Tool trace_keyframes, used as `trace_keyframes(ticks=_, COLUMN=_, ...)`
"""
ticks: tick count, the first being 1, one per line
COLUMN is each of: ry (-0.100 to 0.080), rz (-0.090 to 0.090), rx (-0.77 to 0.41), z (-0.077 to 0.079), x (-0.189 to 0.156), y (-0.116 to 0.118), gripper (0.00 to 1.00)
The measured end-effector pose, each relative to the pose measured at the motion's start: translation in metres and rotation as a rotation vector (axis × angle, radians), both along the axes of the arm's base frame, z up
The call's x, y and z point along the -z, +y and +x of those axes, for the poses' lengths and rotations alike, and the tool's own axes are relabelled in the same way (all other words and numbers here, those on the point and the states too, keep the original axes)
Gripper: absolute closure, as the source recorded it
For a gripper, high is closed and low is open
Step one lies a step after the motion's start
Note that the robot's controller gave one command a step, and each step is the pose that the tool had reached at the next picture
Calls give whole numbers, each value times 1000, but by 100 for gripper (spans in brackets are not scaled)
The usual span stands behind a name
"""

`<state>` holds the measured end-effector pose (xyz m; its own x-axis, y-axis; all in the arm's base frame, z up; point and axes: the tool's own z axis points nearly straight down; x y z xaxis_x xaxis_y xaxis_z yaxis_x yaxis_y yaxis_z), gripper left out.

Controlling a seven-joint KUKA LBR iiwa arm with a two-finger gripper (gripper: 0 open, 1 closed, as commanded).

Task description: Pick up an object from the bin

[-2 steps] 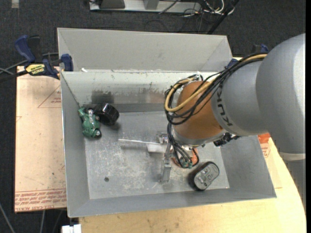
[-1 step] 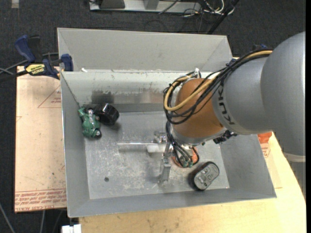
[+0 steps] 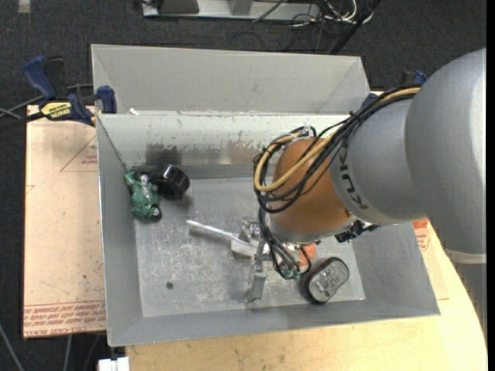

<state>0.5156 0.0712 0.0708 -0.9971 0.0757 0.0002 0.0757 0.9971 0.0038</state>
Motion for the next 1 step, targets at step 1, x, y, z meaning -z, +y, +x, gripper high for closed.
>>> trace_keyframes(ticks=1, ry=-2, rz=0, rx=-29, z=20, x=-4, y=-12, gripper=100)
